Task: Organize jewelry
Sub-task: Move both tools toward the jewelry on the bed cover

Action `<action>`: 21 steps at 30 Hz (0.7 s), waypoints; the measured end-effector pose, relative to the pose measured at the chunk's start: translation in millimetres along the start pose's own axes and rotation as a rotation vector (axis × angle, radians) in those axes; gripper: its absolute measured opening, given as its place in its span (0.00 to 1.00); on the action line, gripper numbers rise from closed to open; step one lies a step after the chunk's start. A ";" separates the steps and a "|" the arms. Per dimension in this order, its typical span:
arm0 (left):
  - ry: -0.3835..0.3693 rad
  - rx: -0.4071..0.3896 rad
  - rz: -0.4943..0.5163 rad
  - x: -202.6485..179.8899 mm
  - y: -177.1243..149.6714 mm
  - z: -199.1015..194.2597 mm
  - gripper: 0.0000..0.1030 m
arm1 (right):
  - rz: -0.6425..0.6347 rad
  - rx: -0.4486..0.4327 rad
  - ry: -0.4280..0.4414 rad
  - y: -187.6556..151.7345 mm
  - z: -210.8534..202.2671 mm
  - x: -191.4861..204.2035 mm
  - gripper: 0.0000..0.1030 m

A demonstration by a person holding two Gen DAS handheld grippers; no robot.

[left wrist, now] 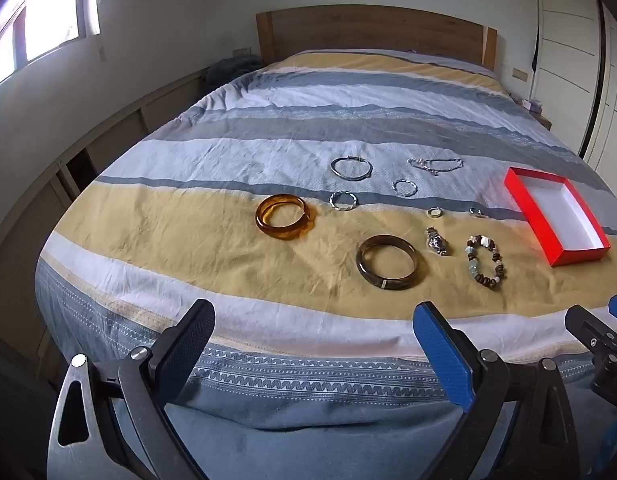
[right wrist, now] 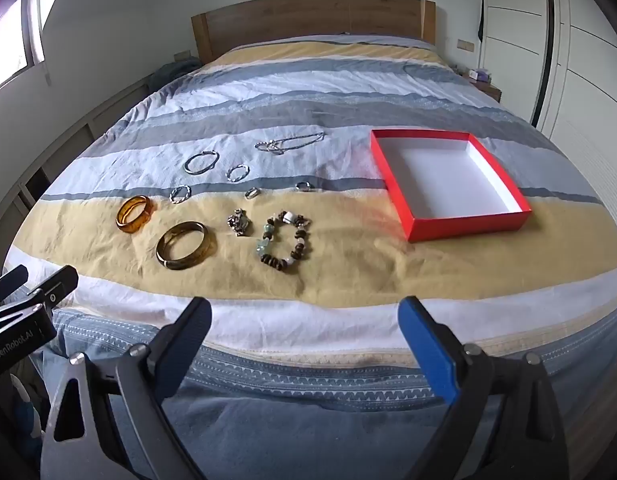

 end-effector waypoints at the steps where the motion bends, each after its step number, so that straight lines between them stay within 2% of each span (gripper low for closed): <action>1: -0.004 0.001 0.002 -1.1 -0.3 -0.4 0.95 | 0.000 0.003 0.000 -0.4 0.6 0.1 0.92; 15: 0.013 0.017 -0.020 6.4 -10.2 11.8 0.95 | -0.006 0.000 0.020 -1.8 5.5 5.8 0.92; 21: -0.007 0.069 -0.024 13.3 -9.1 21.1 0.95 | -0.019 -0.024 0.051 2.6 7.9 7.6 0.92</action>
Point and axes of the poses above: each gripper's, at about its wrist camera, not at the fingertips, and z roughly the way its jaws point, x to its left, y to its top, the point moved 10 cm from there along z, roughly the way its jaws point
